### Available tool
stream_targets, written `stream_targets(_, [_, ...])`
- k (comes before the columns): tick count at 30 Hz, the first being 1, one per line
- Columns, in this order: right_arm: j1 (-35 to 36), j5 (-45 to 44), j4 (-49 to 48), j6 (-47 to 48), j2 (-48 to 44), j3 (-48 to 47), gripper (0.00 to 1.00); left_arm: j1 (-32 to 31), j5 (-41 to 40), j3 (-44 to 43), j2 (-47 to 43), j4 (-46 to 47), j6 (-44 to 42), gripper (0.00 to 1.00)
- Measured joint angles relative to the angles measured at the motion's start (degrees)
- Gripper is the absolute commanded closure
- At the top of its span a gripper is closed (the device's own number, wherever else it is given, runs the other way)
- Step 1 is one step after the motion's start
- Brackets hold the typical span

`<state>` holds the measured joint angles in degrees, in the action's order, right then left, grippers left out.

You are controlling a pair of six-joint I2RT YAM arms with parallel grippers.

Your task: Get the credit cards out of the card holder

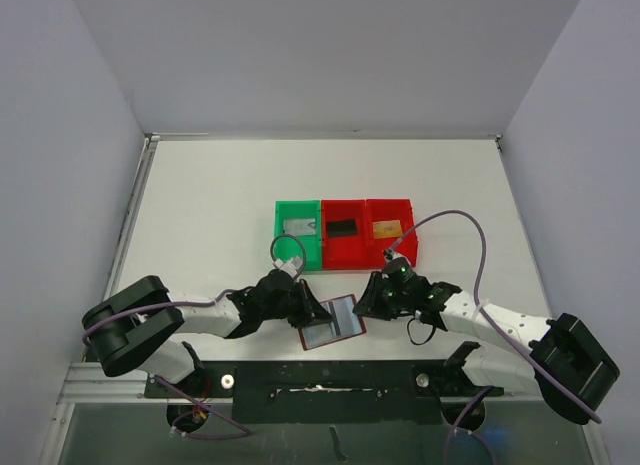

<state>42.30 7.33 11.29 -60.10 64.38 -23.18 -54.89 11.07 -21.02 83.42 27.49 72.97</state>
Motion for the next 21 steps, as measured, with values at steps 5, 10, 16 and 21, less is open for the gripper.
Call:
stream_targets(5, [0.4, 2.3, -2.9, 1.4, -0.2, -1.4, 0.76, 0.0, 0.5, 0.0, 0.9, 0.2, -0.1, 1.0])
stream_targets(10, [1.9, 4.3, -6.9, 1.7, 5.4, -3.3, 0.75, 0.2, 0.9, 0.0, 1.0, 0.3, -0.1, 1.0])
stream_targets(16, [2.4, 4.3, -7.4, 1.3, 11.5, -4.5, 0.75, 0.3, 0.9, 0.0, 1.0, 0.1, -0.2, 0.9])
stream_targets(21, [2.5, 4.0, -7.5, 0.5, 11.6, -4.5, 0.75, 0.3, 1.0, 0.0, 0.9, 0.2, -0.2, 0.93])
